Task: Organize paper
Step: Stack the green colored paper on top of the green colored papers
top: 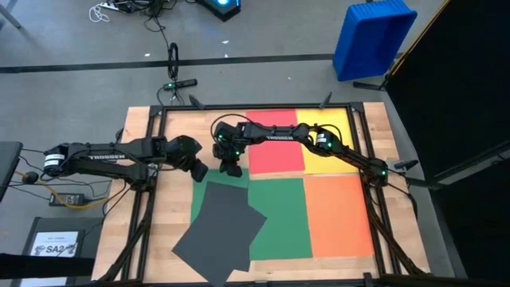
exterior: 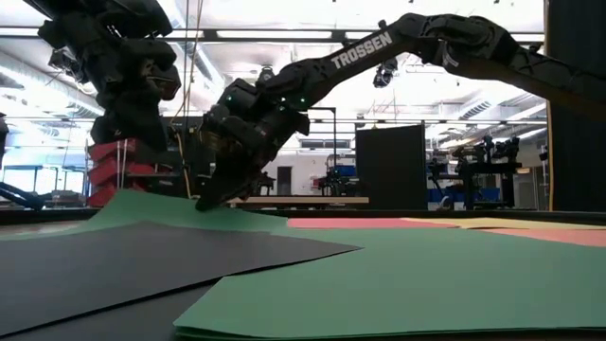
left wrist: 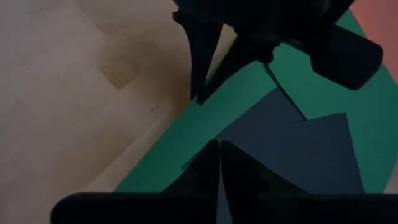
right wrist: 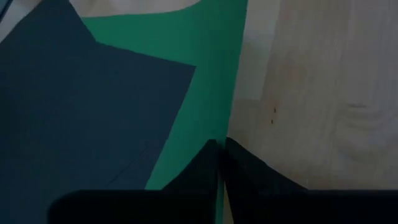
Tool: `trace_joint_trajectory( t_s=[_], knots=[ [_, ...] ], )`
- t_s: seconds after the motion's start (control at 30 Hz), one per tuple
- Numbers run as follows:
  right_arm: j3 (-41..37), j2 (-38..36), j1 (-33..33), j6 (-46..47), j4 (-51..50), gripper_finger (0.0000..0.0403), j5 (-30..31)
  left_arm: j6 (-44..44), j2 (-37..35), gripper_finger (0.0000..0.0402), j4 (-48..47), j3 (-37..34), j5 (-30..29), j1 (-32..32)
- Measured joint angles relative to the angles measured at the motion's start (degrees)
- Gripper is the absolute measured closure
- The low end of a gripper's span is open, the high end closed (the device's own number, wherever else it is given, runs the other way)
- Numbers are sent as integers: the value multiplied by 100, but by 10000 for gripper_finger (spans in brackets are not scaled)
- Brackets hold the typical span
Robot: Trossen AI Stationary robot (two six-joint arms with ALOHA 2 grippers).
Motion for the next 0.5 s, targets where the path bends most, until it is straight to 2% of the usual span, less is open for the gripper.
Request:
trace_joint_trajectory(
  t_s=[0.13, 0.23, 0.5],
  knots=[
    [0, 0, 0, 2, 3, 403, -2, 222, -7, 400, -50, 0, 50, 0],
    [0, -11, 7, 0, -12, 403, -2, 681, 2, 383, -38, 0, 90, 11],
    [369, -35, 78, -26, -161, 403, 2, 1728, 369, 268, -89, 0, 154, 251]
  ],
)
